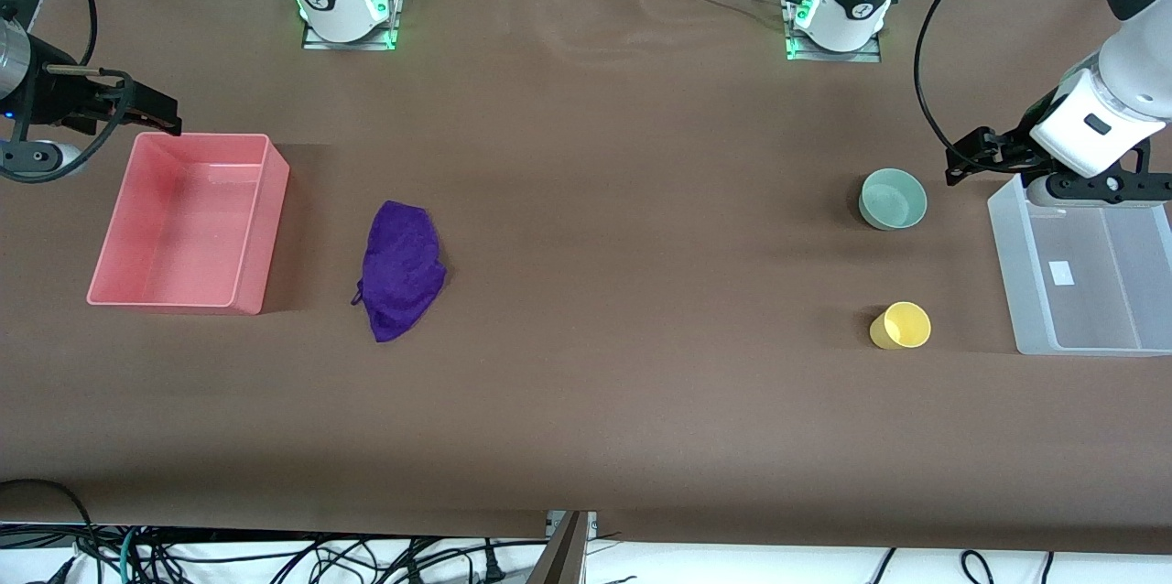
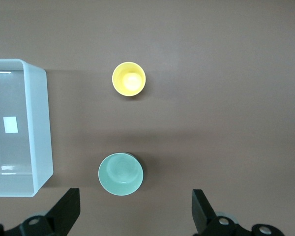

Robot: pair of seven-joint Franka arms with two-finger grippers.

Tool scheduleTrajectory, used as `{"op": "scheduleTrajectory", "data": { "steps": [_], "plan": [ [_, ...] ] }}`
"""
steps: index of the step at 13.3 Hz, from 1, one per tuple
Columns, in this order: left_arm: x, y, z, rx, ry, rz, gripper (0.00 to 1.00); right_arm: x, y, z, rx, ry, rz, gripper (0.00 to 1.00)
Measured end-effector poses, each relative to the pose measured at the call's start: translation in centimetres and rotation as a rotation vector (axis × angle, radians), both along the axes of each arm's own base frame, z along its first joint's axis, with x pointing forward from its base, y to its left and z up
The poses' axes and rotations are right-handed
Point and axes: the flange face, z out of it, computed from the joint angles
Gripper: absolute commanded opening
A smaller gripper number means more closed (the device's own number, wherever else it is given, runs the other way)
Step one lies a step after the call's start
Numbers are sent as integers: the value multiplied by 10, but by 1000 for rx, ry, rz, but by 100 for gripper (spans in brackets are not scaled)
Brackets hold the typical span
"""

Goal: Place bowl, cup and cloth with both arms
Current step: 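Reach the right gripper toward the purple cloth while the left gripper reaches the green cup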

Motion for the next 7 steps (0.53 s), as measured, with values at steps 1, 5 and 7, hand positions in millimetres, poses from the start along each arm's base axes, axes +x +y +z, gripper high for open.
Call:
{"op": "scheduleTrajectory", "data": {
  "steps": [1,5,7],
  "plan": [
    [-1,3,-7,0,17,-1,100,0,1,0,0,0,1,100],
    [-10,65,-92,-30,146,-112,100,0,3,0,1,-4,5,100],
    [-20,88,-136,-51,160,-194,100,1,2,0,1,-6,4,100]
  ]
}}
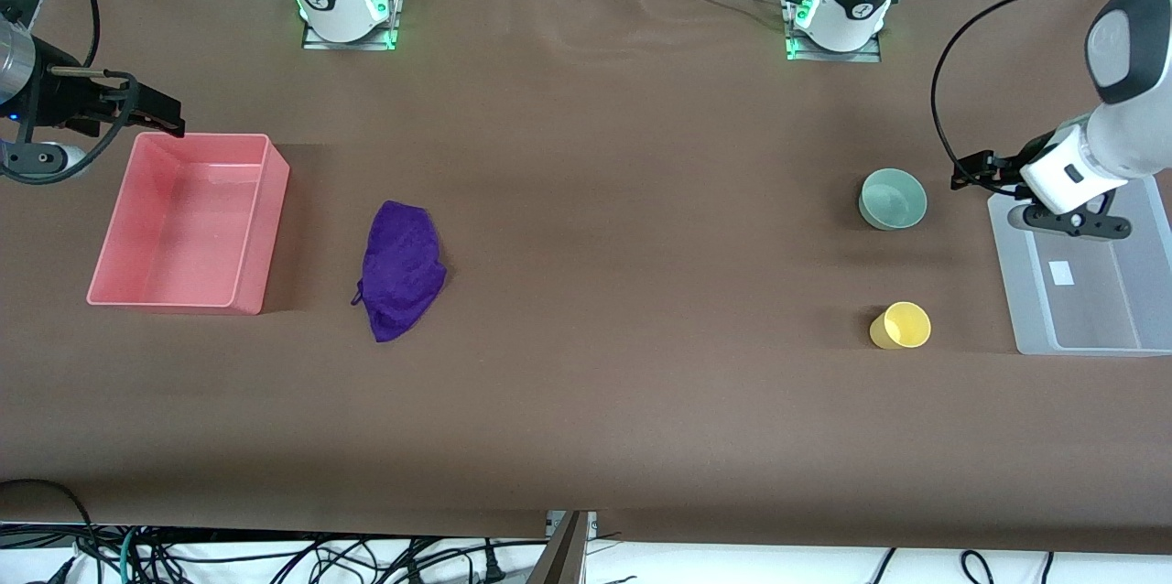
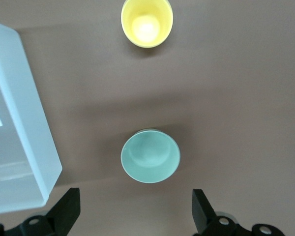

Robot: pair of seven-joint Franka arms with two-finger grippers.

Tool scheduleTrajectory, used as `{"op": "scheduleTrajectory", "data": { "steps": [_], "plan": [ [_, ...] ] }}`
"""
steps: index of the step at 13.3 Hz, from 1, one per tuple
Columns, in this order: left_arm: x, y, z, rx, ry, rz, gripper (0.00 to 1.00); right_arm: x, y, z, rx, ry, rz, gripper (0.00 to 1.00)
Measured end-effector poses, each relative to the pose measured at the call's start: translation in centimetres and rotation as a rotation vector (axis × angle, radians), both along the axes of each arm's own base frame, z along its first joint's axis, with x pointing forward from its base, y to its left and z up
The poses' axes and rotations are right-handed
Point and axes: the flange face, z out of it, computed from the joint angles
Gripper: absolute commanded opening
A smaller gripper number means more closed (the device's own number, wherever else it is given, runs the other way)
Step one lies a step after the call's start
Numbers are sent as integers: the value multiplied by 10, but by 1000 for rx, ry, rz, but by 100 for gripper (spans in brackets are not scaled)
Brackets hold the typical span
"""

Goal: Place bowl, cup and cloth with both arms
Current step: 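Reach the right gripper toward the purple cloth while the left gripper reaches the green cup, then grasp the purple cloth with the right gripper while the left gripper grasps the green cup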

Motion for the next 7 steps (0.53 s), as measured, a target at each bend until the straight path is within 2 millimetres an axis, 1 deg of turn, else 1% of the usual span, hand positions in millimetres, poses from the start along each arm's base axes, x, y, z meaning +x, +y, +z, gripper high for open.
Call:
{"op": "scheduleTrajectory", "data": {
  "steps": [2,3,4,5,6,7],
  "plan": [
    [-16,5,-43,-28,12,-107,99,2,0,-1,1,-7,0,100],
    [-24,4,-62,-42,5,-175,99,5,0,-5,2,-5,0,100],
    [-30,4,-79,-53,-17,-262,99,9,-1,-14,3,10,-1,100],
    [-36,5,-94,-59,-42,-364,99,17,-2,-30,5,34,-2,100],
    [-39,7,-108,-56,-59,-460,99,26,-1,-52,9,66,0,100],
    [-40,10,-123,-60,-68,-547,99,38,3,-82,17,103,6,100]
  ]
}}
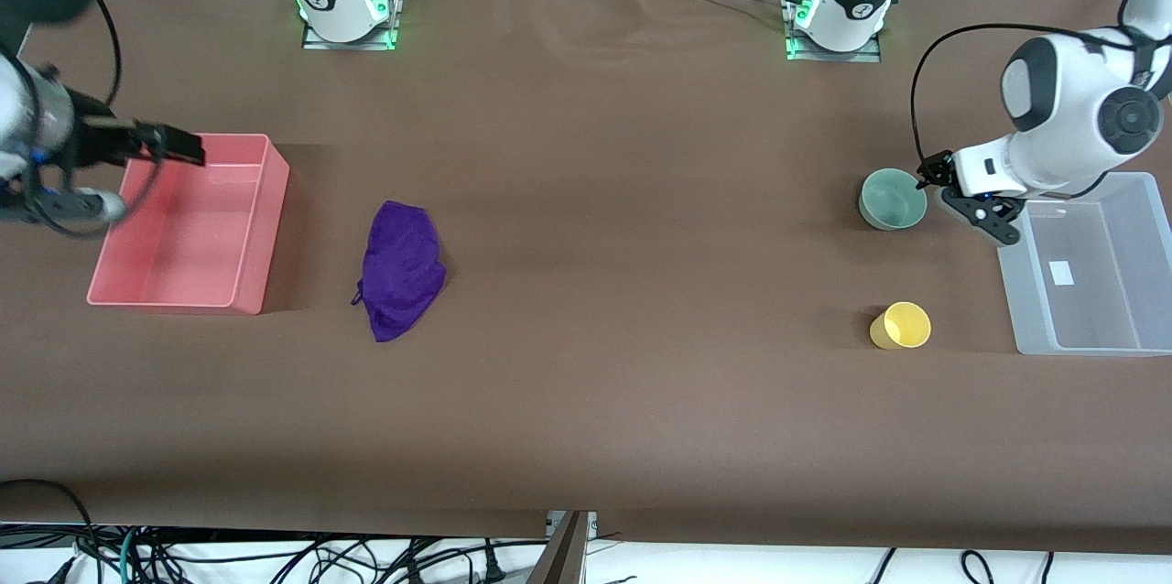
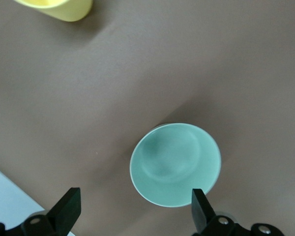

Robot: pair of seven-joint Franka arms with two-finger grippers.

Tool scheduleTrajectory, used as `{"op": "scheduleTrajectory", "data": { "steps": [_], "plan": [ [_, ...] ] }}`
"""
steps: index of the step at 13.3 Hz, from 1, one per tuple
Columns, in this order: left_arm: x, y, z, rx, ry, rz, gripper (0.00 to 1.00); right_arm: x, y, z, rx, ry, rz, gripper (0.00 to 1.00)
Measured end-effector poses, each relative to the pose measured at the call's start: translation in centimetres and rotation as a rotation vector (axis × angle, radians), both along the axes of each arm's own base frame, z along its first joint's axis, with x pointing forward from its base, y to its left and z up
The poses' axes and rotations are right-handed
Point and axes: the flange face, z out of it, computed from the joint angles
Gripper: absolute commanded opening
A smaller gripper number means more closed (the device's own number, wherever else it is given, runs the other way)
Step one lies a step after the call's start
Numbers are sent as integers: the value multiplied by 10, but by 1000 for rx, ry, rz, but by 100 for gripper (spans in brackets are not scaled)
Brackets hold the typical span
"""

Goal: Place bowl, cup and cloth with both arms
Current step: 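Grasp the purple cloth with the right gripper while the left gripper grasps the green cup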

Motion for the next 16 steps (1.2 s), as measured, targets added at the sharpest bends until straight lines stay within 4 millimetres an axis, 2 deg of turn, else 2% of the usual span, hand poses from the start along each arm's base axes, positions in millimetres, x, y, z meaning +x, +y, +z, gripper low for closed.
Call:
{"op": "scheduleTrajectory", "data": {
  "steps": [1,2,4,6,7,10,12,15,16],
  "plan": [
    [0,3,-14,-8,-5,-56,97,10,8,-28,20,30,9,100],
    [-1,5,-29,-13,-10,-94,85,20,20,-56,51,52,15,100],
    [-8,4,-58,-19,-12,-129,55,33,48,-105,78,51,27,100],
    [-16,0,-80,-28,12,-148,17,33,77,-153,77,12,16,100],
    [-17,-1,-86,-31,21,-156,2,30,90,-175,77,-13,15,100],
    [-17,-4,-89,-34,21,-170,0,19,116,-245,90,-74,34,100],
    [-13,-4,-86,-32,10,-175,0,11,124,-292,102,-111,38,100],
    [4,6,-59,-30,17,-164,0,-1,136,-341,111,-146,57,99],
    [15,14,-39,-34,43,-152,0,-4,139,-351,112,-152,65,75]
  ]
}}
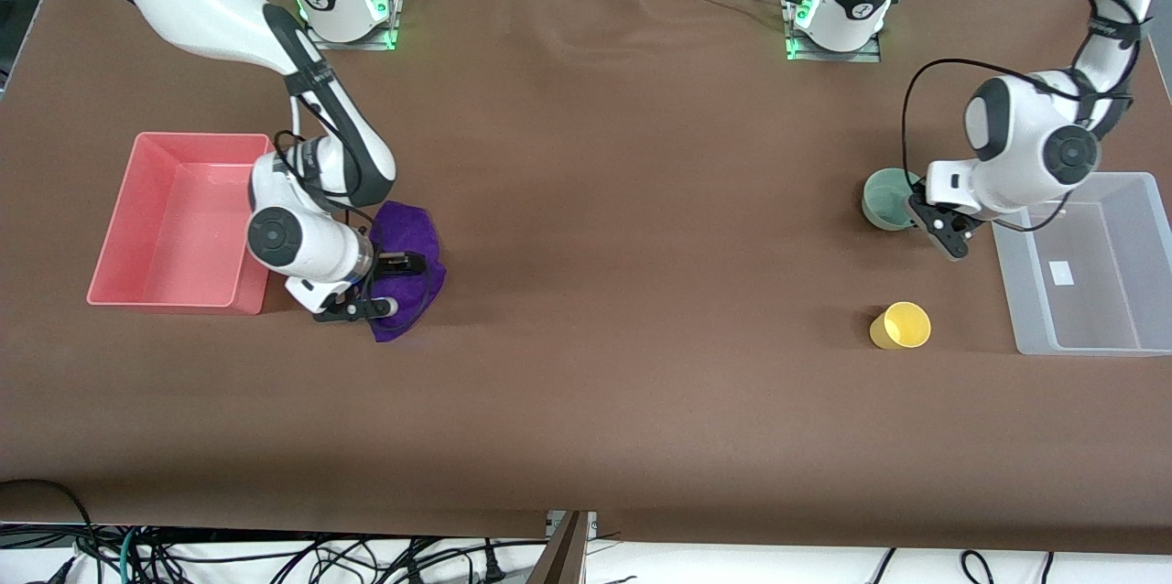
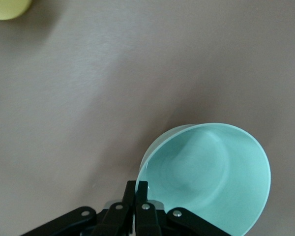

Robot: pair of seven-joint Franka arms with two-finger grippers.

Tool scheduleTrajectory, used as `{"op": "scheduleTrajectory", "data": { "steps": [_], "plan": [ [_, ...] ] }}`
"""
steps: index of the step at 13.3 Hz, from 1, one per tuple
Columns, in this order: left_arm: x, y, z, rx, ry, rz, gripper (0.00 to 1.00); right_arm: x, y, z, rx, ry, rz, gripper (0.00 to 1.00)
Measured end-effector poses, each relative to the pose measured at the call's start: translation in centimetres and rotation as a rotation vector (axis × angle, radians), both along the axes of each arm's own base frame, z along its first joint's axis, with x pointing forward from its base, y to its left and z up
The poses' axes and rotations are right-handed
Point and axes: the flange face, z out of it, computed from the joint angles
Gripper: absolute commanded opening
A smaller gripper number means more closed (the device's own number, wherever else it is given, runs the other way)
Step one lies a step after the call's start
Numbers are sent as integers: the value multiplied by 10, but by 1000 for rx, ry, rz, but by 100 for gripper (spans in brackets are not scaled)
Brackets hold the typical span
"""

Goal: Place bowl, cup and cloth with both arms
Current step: 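Grasp the purple cloth with the right gripper while the left gripper grasps the green cup, then drop the cloth into the pink bin while the left gripper sets the cup down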

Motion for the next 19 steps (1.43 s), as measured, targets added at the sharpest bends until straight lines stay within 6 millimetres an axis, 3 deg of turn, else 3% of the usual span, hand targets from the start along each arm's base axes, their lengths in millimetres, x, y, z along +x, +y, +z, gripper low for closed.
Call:
{"op": "scheduleTrajectory", "data": {
  "steps": [1,3,4,5,6,9,11,13,15,17,18,19],
  "plan": [
    [13,8,26,-1,28,10,0,-2,1,-5,1,-5,3,48],
    [40,21,89,-1,62,26,0,-2,0,-8,0,-8,2,31],
    [49,30,116,1,65,41,0,-2,-1,-8,-2,-8,1,17],
    [54,46,135,5,60,66,0,-1,-3,-8,-5,-10,-1,0],
    [54,72,144,10,55,106,0,0,-6,-7,-7,-11,-4,0],
    [39,183,126,-11,62,141,0,1,-7,-5,-7,-16,-3,0],
    [43,238,101,-2,76,70,0,1,-7,-4,-6,-17,-2,0],
    [70,257,70,7,58,-25,0,2,-7,-2,-12,-19,6,0],
    [100,263,32,28,10,-108,0,8,-9,8,-36,3,24,0],
    [111,267,-3,41,-24,-138,5,20,-12,39,-61,47,33,0],
    [112,268,-16,39,-22,-142,59,26,-14,61,-70,66,39,0],
    [112,269,-23,36,-19,-144,100,31,-17,86,-78,86,48,0]
  ]
}}
